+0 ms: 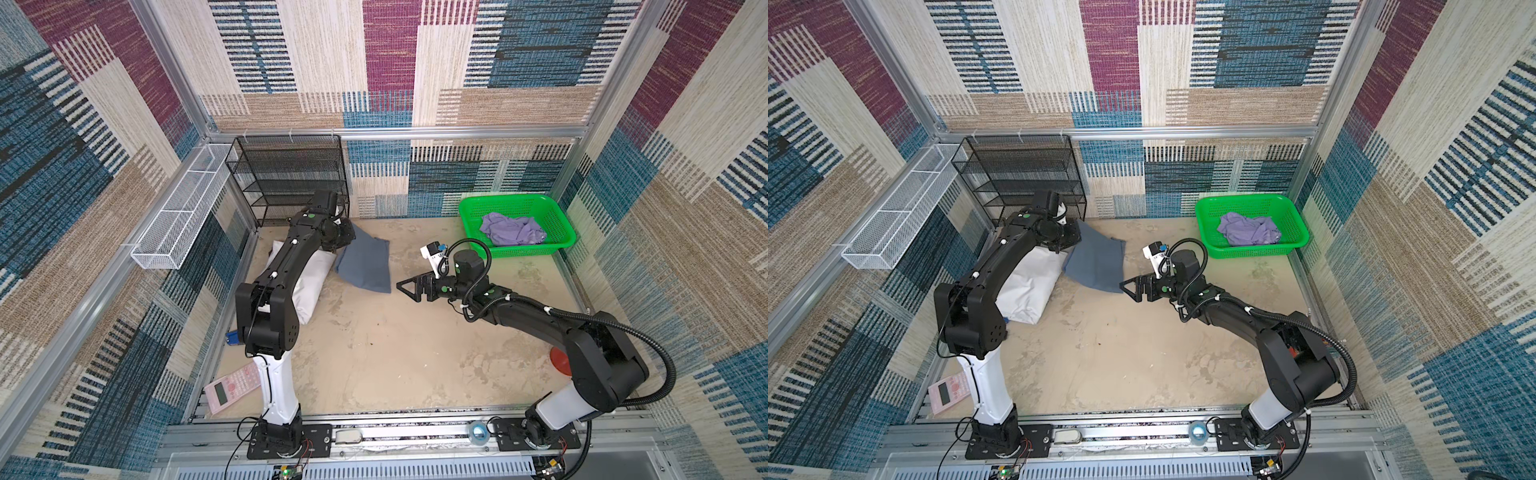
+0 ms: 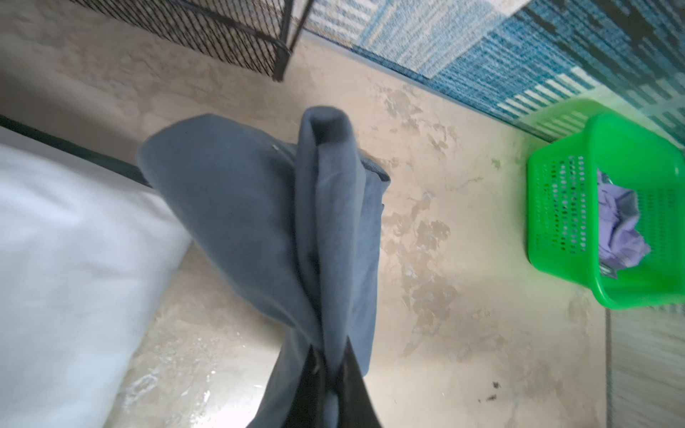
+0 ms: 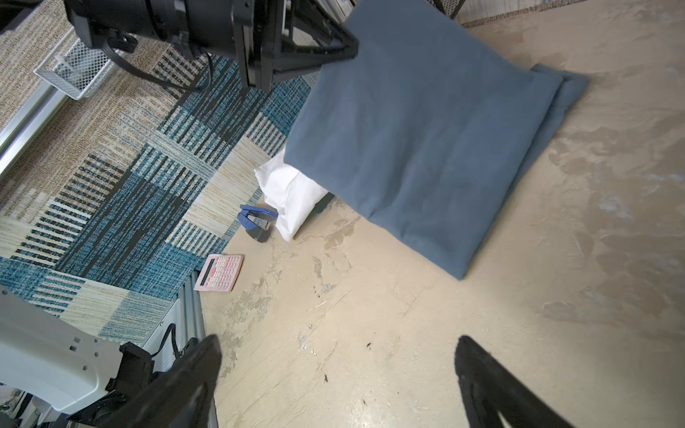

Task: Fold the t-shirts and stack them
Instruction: 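Lift the folded shirt with the left gripper while the right gripper draws back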

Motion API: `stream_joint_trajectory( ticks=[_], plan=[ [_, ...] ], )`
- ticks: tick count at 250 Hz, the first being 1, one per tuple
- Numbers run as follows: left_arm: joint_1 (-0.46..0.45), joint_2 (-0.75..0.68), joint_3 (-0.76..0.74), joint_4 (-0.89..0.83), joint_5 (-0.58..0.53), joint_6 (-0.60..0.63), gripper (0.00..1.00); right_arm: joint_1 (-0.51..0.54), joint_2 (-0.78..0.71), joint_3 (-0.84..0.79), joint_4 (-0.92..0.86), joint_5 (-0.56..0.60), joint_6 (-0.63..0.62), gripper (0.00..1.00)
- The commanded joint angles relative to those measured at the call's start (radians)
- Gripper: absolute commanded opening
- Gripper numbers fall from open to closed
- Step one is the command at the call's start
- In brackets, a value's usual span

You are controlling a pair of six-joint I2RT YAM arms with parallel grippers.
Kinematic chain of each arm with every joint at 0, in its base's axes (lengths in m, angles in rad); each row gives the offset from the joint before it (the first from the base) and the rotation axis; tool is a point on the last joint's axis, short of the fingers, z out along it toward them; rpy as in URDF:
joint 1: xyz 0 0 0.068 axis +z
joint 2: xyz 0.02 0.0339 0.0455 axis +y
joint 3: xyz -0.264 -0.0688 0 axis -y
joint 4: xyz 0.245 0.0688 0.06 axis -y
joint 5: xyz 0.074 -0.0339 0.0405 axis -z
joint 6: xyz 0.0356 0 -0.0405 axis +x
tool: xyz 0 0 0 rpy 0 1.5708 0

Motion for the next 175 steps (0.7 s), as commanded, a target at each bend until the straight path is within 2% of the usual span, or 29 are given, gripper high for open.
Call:
stream_joint_trajectory(
  ticks=[1,175],
  plan=[
    [0.025,0.026,0.067,-0.056,-0.042,0.022,0.0,0.002,-0.014,-0.008,0.008,0.001,-0.006,0.99],
    [0.237,0.083,0.227,-0.04,-0.018,-0.031,0.0,0.003,0.022,0.024,-0.016,-0.029,-0.007,0.99]
  ],
)
